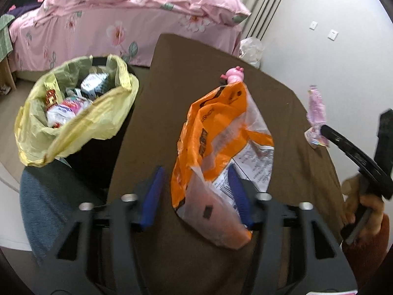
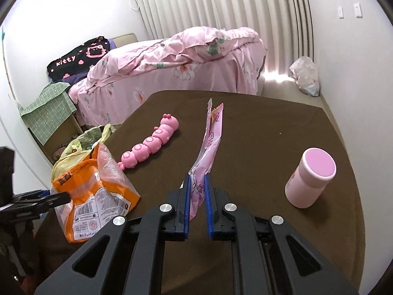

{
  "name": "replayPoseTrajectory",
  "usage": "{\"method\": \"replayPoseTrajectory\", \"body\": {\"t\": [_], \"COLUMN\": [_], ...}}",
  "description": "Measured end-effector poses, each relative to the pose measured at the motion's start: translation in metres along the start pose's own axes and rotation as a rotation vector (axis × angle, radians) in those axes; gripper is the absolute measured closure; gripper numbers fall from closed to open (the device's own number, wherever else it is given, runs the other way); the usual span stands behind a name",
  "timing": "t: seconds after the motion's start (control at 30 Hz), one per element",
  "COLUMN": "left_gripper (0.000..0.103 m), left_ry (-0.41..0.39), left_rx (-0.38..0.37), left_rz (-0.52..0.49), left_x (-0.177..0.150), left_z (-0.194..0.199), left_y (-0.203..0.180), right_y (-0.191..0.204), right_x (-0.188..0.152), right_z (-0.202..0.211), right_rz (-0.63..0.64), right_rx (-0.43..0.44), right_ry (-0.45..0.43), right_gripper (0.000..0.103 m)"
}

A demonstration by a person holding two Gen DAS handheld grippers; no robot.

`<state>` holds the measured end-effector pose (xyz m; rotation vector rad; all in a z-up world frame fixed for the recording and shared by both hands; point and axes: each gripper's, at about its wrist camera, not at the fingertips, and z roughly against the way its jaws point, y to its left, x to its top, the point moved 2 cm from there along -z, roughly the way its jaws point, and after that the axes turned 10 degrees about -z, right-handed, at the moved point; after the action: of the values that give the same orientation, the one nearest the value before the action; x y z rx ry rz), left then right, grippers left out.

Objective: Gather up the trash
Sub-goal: 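Grasp the pink snack packet with the right tool while the left tool carries the orange bag, then lower both tools into the yellow bag and open them to drop the items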

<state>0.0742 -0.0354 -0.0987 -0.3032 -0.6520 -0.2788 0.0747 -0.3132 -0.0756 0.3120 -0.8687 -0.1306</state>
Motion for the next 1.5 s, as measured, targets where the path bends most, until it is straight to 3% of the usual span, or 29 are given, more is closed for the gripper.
{"method": "replayPoseTrajectory", "body": {"t": [0.1,0.2,0.3,0.37,0.43,0.5,0.7,0.77,0.93,1.1,1.2,1.33,1.5], "left_gripper": [0.086,0.087,0.087,0.087,0.087,0.086,0.086,0.086,0.086,0.084,0.084,0.084,0.084], "left_ry": [-0.02,-0.106,-0.214,-0.289,-0.344,-0.361,-0.295,-0.242,-0.072,-0.098,-0.106,-0.097,-0.083], "left_rx": [-0.032,-0.039,0.015,0.142,0.324,0.484,0.598,0.596,0.485,0.393,0.381,0.353,0.31], "left_rz": [0.012,0.023,0.045,0.042,0.029,0.043,0.182,0.213,0.235,0.309,0.307,0.328,0.339], "left_x": [0.005,0.019,0.043,0.061,0.08,0.093,0.088,0.077,0.04,0.032,0.035,0.036,0.041], "left_z": [0.005,0.031,0.062,0.083,0.098,0.099,0.064,0.042,-0.014,-0.012,-0.016,-0.024,-0.042], "left_y": [0.001,0.007,0.023,0.037,0.057,0.084,0.158,0.173,0.187,0.203,0.201,0.206,0.208], "right_y": [0.005,0.02,0.045,0.066,0.093,0.115,0.181,0.201,0.244,0.278,0.294,0.289,0.275], "right_x": [0.004,0.017,0.032,0.041,0.052,0.06,0.071,0.07,0.067,0.049,0.026,0.006,0.009], "right_z": [0.008,0.013,0.015,0.014,0.009,0.001,-0.05,-0.07,-0.123,-0.185,-0.219,-0.244,-0.25], "right_rz": [0.01,0.037,0.074,0.11,0.157,0.196,0.303,0.332,0.408,0.468,0.546,0.566,0.535], "right_rx": [0.02,0.051,0.1,0.135,0.171,0.202,0.275,0.294,0.356,0.423,0.392,0.317,0.29], "right_ry": [-0.025,-0.048,-0.065,-0.07,-0.074,-0.07,-0.004,0.032,0.138,0.32,0.43,0.495,0.5], "right_gripper": [0.092,0.092,0.092,0.092,0.092,0.092,0.092,0.092,0.092,0.092,0.092,0.092,0.092]}}
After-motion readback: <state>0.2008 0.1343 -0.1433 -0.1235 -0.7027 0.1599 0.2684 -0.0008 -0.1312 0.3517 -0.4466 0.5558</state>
